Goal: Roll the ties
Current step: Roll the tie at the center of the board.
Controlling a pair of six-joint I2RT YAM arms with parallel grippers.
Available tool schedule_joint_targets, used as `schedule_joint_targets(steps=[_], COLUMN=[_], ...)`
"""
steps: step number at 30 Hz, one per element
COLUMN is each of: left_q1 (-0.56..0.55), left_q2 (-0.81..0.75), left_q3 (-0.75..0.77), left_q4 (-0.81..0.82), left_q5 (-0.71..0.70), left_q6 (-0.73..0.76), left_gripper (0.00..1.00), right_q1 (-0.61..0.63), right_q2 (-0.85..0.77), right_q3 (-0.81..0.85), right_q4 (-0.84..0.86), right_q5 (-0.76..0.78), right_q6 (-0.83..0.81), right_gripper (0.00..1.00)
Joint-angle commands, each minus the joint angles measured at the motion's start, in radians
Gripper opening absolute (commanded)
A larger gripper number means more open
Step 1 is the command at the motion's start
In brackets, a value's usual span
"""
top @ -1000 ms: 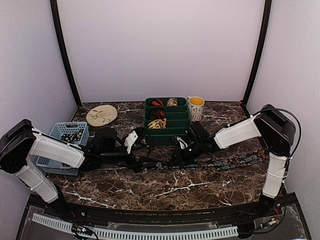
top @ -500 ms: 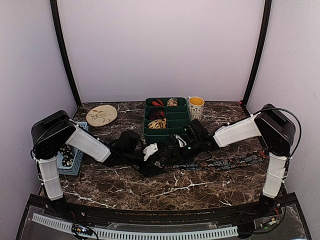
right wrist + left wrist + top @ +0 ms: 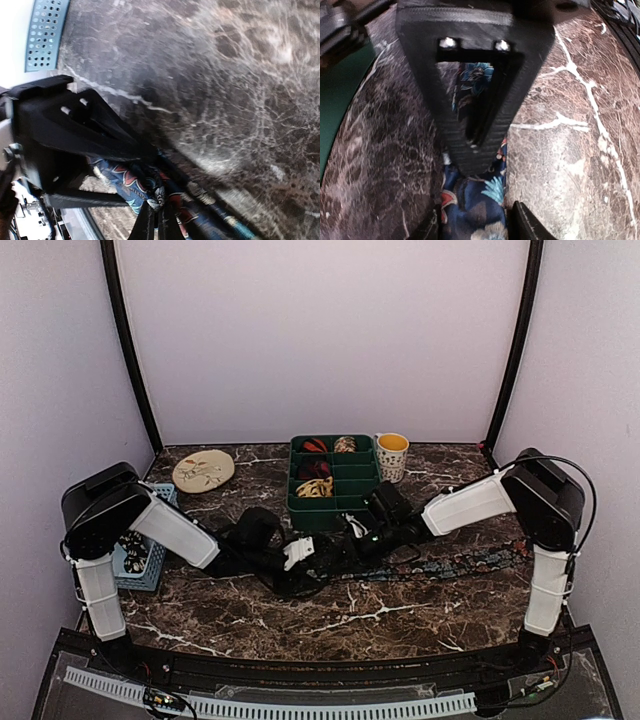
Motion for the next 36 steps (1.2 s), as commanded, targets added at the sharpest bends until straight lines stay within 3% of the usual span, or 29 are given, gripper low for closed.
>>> schedule_joint_targets(steps=[1, 10, 17, 22, 31, 36], left_q1=[-0.004, 0.031, 0.031, 0.024, -0.018, -0.040], left_q2=[-0.070, -0.173, -0.146, -0.154, -0.058, 0.008], left_q3=[-0.064, -0.248, -0.234, -0.251, -0.147, -0.045], left_q4=[0.021, 0.182, 0.214, 0.340, 0.371, 0.292], left_q5=[-0.043, -0.074, -0.029, 0.041, 0.066, 0.043], left_q6=[-0.021, -0.047, -0.055, -0.140, -0.171, -0.148], left_gripper=[0.50, 0.51, 0.44, 0.37, 0.32, 0.32], right_q1=[0.004, 0.006, 0.006, 0.006, 0.007, 0.007], right_q2=[0.048, 0.077, 0.082, 0.083, 0.079, 0.080], right_q3=[0.016, -0.013, -0.018, -0.026, -0.027, -0.027], right_q4=[-0.016, -0.046, -0.053, -0.043, -0.036, -0.030], right_q5=[0.015, 0.069, 0.081, 0.078, 0.075, 0.070], right_q6=[-0.025, -0.046, -0.052, -0.048, -0.046, -0.046], right_gripper=[0.00, 0.00, 0.00, 0.00, 0.00, 0.00])
